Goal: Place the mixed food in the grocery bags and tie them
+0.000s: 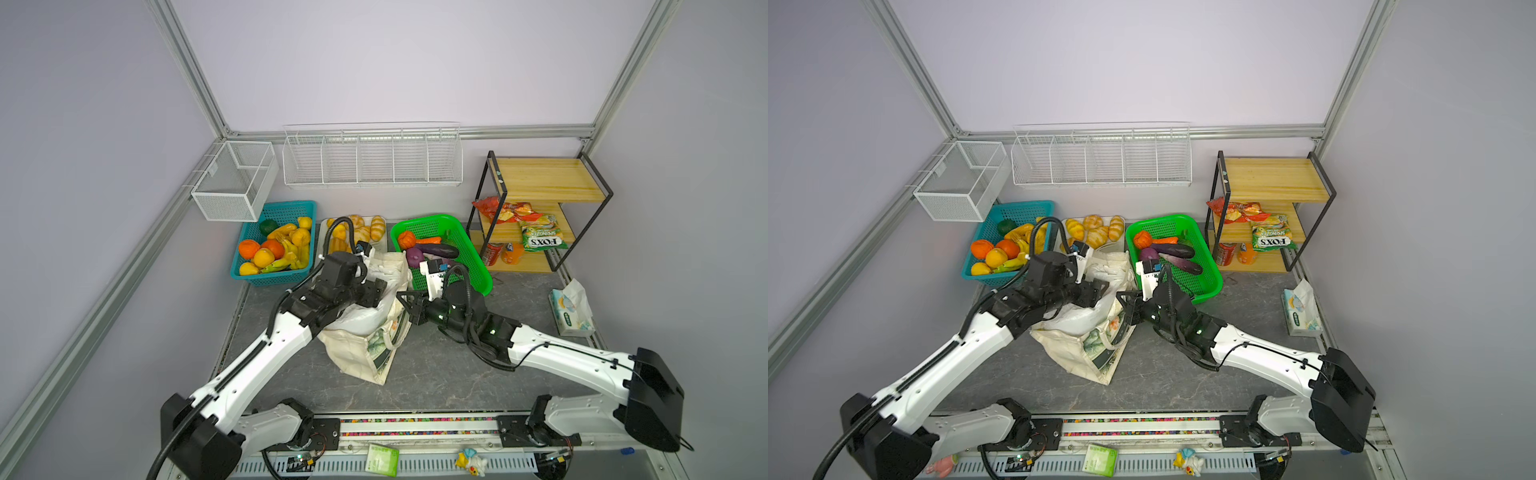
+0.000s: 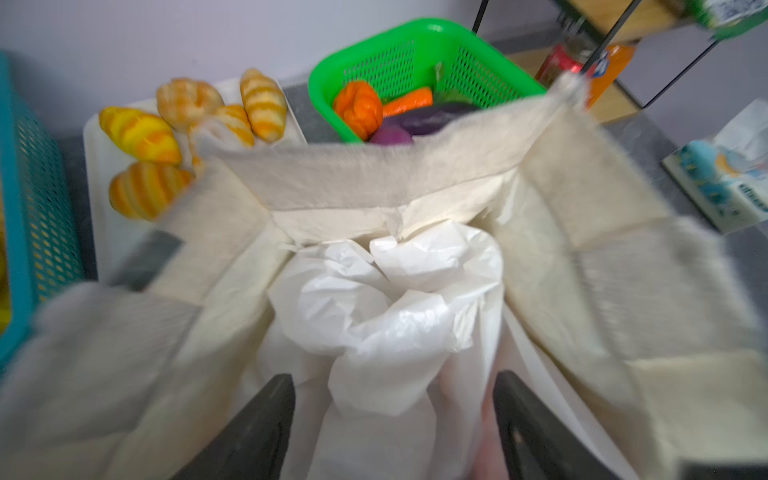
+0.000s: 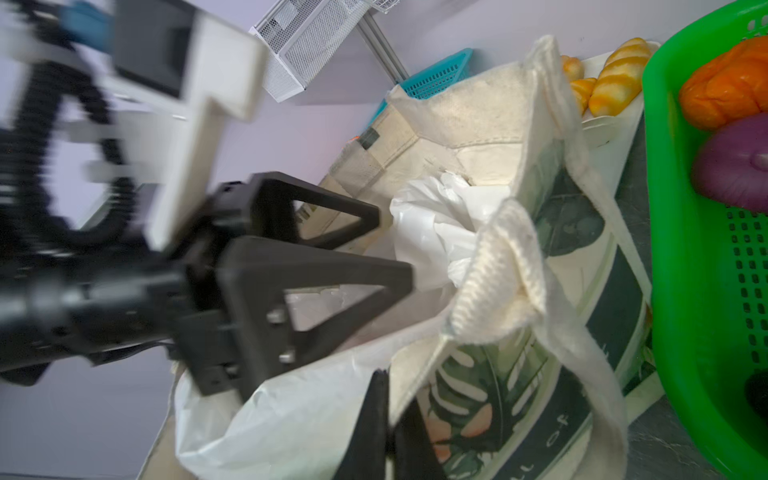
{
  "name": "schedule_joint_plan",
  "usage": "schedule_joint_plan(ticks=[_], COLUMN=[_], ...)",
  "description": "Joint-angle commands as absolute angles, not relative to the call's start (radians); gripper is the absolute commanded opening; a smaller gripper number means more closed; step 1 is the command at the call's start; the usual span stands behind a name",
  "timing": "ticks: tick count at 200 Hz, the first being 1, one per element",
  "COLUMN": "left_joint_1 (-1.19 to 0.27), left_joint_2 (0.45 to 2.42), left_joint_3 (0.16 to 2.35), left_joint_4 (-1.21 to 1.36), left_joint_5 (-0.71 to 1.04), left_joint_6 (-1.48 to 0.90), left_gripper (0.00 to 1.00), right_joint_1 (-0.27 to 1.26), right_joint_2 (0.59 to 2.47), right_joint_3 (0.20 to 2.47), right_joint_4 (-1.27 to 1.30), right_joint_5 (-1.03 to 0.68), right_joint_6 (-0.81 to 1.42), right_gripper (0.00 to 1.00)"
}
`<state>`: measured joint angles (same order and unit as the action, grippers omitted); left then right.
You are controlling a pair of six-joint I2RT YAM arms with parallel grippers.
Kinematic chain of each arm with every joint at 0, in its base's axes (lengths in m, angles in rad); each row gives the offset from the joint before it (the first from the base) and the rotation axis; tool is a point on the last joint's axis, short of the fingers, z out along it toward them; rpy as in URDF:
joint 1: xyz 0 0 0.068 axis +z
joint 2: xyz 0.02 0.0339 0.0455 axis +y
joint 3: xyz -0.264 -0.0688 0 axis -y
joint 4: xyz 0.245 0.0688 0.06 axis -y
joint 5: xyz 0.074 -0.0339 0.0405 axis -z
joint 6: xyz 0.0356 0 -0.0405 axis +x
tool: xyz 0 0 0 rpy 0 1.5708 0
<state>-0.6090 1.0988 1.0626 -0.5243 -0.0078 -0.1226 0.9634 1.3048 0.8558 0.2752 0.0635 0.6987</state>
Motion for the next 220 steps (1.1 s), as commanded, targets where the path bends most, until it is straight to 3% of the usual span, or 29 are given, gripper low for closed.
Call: schedule_joint_plan(ticks=[1, 33, 91, 148, 220], left_joint_1=[-0.609, -0.609, -0.627, -0.628, -0.627], left_joint_2=[1.016, 0.942, 0.901, 1.115, 1.424], left_joint_3=[1.066, 1.124, 1.134, 1.101, 1.016], left_joint_4=[-0.569, -0.874, -1.114, -0.986, -0.741], left_joint_5=[-0.04, 0.02, 0.076, 0.147, 0.236], left_joint_6=[-0.176, -0.226, -0.293, -0.254, -0.244], left_gripper=[0.78, 0.76, 0.62, 0.4, 0.4], right_joint_1=[0.956, 0.952, 0.942, 0.941, 0.939], right_joint_2=[1.296, 1.296, 1.334, 1.337, 1.306], right_joint_3=[0.841, 0.83, 0.843, 0.842, 0.828], right_joint_4=[0.347, 0.342, 0.363, 0.36, 0.362], right_joint_5=[0.116, 0.127, 0.1, 0.086, 0.075], right_joint_6=[0.698, 0.691, 0.695, 0.695, 0.683], right_gripper=[0.07, 0.07, 0.07, 0.06, 0.07])
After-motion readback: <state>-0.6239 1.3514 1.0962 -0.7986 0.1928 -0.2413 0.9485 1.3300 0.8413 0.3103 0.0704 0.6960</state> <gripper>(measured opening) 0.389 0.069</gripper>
